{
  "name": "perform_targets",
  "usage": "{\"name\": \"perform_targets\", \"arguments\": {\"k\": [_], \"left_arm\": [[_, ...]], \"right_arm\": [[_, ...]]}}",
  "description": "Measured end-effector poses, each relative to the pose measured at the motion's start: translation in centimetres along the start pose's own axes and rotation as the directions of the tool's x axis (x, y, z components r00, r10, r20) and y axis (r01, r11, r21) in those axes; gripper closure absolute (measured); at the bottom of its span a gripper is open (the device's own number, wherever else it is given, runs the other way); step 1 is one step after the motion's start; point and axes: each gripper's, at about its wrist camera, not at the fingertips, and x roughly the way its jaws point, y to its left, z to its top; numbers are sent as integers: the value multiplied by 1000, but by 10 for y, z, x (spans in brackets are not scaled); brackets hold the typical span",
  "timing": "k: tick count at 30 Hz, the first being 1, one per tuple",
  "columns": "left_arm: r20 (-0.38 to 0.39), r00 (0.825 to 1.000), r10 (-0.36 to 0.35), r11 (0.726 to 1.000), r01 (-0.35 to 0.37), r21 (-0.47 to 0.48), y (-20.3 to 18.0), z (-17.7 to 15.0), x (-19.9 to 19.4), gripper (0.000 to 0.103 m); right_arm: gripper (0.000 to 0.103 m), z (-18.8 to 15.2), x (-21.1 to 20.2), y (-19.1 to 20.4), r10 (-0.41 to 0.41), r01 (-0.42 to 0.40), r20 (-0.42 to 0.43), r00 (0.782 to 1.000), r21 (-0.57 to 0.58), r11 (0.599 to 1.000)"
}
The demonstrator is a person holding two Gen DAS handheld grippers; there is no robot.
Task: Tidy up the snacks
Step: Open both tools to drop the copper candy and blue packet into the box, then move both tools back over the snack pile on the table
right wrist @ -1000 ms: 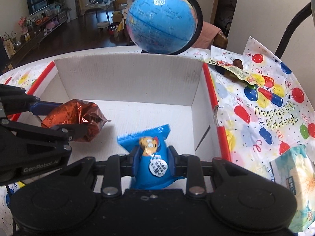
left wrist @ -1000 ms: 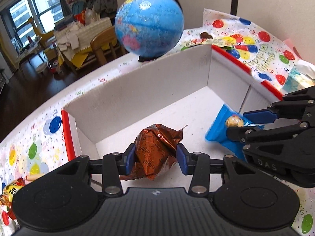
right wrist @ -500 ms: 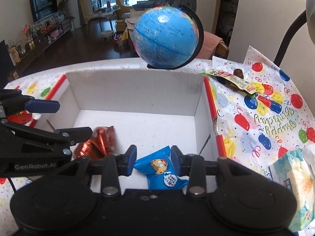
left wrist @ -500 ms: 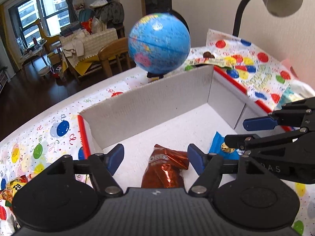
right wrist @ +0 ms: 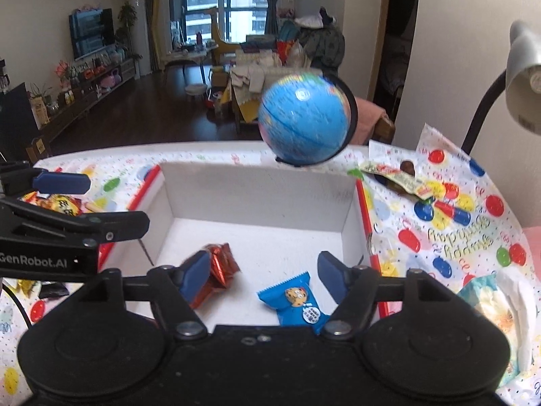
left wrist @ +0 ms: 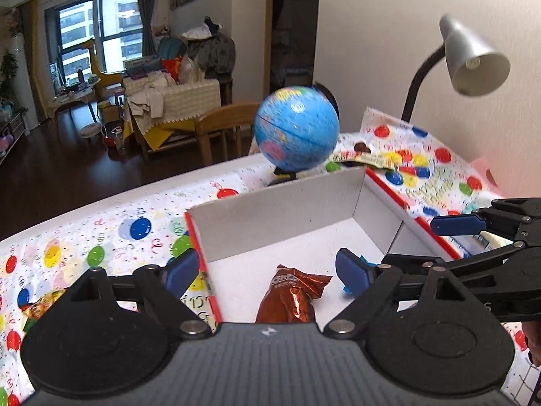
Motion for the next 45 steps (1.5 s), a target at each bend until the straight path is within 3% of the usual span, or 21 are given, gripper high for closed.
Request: {"name": "perform_targets", "arguments": {"k": [10, 18, 22, 34, 45], "left_arm": [[72, 997, 18, 995, -11, -100, 36, -16, -55, 6], [93, 993, 75, 986, -60, -157, 80, -40, -97, 3], [73, 986, 150, 979, -137, -151, 105, -54, -109, 3], [29, 976, 218, 959, -208, -190, 176, -91, -134, 3], [-77, 958, 276, 929, -287, -232, 244, -132, -118, 3]], "right_arm": [[10, 3, -32, 32, 28, -29, 66, 997, 19, 999], [8, 3, -43, 79, 101, -102, 94, 990, 12, 995], [5, 3, -44, 110, 142, -141, 103, 985, -10, 990], [1, -5, -29, 194, 202, -199, 60, 977, -60, 978], [0, -23, 13, 244, 198, -200, -31, 980, -76, 977]]}}
